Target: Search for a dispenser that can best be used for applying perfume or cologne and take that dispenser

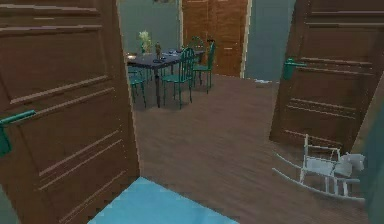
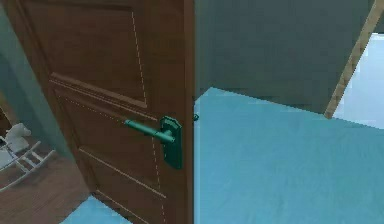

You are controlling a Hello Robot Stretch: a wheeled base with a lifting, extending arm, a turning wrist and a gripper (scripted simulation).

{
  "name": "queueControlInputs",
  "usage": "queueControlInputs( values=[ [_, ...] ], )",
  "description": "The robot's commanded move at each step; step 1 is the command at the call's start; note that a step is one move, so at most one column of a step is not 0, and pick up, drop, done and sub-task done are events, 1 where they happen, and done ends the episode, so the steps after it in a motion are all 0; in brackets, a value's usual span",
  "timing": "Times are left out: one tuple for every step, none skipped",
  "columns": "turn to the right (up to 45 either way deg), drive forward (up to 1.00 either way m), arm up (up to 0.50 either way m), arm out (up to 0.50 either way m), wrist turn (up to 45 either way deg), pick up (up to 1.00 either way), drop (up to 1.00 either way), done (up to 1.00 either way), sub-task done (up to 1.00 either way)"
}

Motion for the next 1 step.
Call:
queueControlInputs(
  values=[
    [3.0, 0.00, 0.00, 0.00, 0.0, 0.00, 0.00, 0.00, 0.00]
  ],
)
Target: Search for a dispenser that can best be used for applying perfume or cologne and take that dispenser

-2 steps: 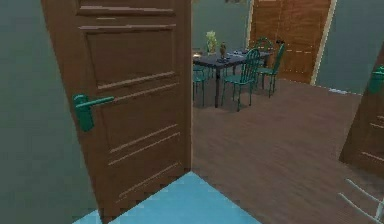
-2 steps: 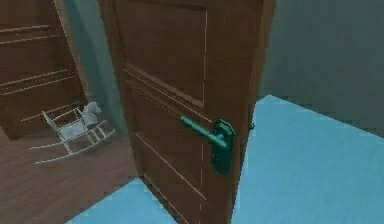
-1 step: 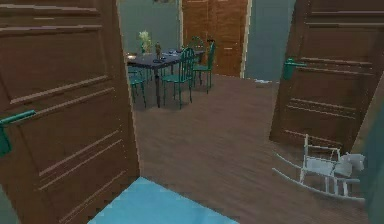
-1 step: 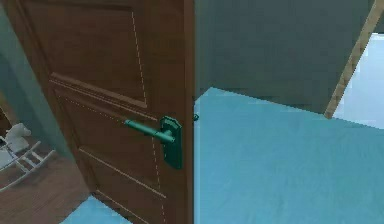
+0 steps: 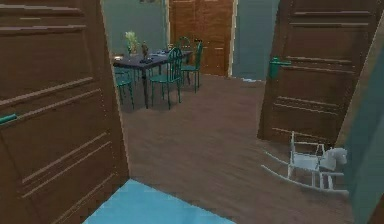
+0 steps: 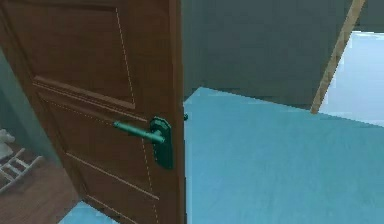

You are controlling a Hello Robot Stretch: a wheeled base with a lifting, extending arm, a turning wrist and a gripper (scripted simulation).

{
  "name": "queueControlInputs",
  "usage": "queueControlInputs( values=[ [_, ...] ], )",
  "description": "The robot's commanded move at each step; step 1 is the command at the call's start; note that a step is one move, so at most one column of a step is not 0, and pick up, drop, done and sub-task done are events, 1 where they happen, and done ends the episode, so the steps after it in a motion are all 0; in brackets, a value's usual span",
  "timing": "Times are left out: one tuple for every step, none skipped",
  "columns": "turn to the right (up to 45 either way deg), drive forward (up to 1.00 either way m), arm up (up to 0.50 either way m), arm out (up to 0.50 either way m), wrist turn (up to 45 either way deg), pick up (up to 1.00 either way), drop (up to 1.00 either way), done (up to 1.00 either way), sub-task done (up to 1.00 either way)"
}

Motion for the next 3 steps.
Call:
queueControlInputs(
  values=[
    [0.0, 1.00, 0.00, 0.00, 0.0, 0.00, 0.00, 0.00, 0.00],
    [0.0, 0.65, 0.00, 0.00, 0.0, 0.00, 0.00, 0.00, 0.00],
    [24.0, 0.00, 0.00, 0.00, 0.0, 0.00, 0.00, 0.00, 0.00]
  ],
)
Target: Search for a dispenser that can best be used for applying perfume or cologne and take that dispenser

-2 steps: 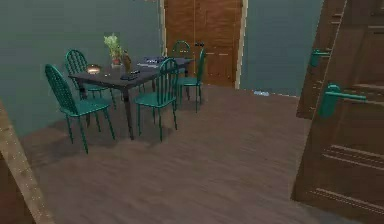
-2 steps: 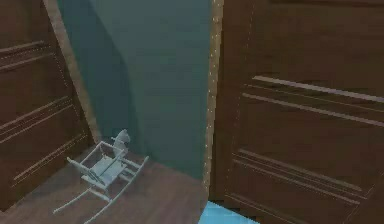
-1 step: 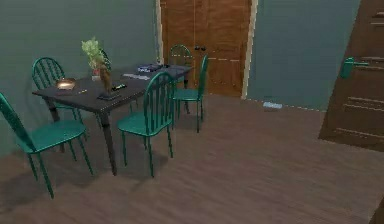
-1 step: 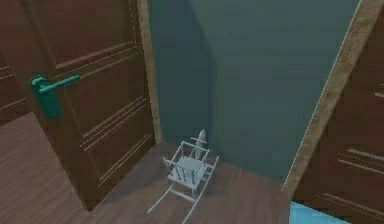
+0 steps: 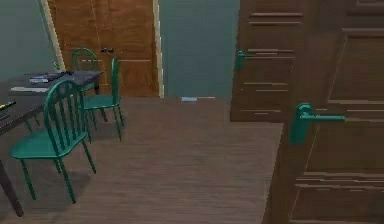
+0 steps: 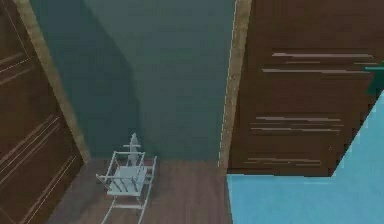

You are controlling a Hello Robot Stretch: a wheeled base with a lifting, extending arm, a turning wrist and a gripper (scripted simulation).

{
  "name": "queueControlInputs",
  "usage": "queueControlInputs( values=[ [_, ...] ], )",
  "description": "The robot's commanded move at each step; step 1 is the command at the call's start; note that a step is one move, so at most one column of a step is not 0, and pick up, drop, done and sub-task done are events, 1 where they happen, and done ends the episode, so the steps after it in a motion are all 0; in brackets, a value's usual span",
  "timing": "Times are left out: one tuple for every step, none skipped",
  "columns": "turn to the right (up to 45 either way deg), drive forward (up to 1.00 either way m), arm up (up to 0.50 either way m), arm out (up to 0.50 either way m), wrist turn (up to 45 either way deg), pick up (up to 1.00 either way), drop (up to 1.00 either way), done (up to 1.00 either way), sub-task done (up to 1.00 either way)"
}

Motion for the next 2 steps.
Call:
queueControlInputs(
  values=[
    [0.0, 1.00, 0.00, 0.00, 0.0, 0.00, 0.00, 0.00, 0.00],
    [0.0, 0.30, 0.00, 0.00, 0.0, 0.00, 0.00, 0.00, 0.00]
  ],
)
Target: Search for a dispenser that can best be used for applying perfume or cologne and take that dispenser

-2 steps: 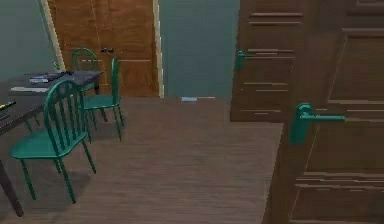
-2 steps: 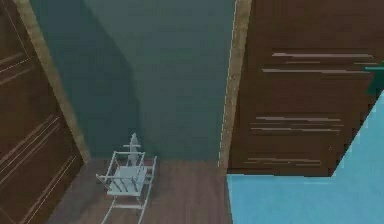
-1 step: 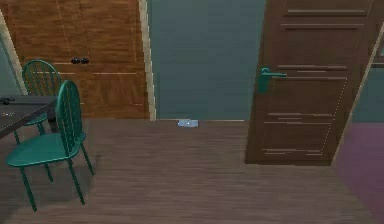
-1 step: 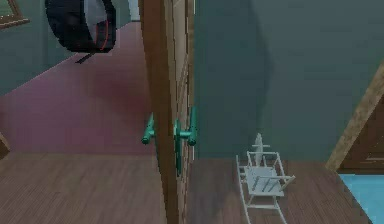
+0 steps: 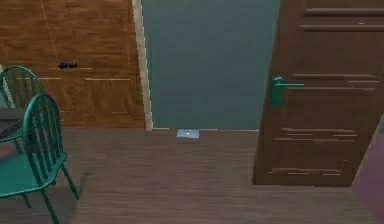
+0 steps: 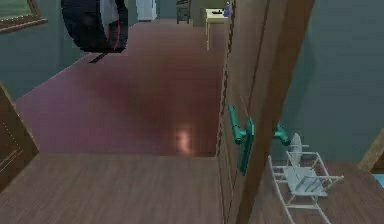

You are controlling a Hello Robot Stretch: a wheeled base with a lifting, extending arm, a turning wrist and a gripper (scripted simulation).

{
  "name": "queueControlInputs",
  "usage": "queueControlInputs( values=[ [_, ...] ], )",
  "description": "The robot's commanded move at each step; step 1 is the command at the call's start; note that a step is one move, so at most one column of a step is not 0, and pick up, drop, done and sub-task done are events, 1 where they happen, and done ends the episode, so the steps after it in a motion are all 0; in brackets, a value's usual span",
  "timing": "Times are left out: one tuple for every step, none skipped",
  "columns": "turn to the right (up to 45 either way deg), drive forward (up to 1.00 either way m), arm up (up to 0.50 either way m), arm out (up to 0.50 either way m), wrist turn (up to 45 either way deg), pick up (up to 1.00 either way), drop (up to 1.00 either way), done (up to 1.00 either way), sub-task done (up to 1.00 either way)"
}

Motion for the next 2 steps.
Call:
queueControlInputs(
  values=[
    [42.0, 0.00, 0.00, 0.00, 0.0, 0.00, 0.00, 0.00, 0.00],
    [0.0, 0.40, 0.00, 0.00, 0.0, 0.00, 0.00, 0.00, 0.00]
  ],
)
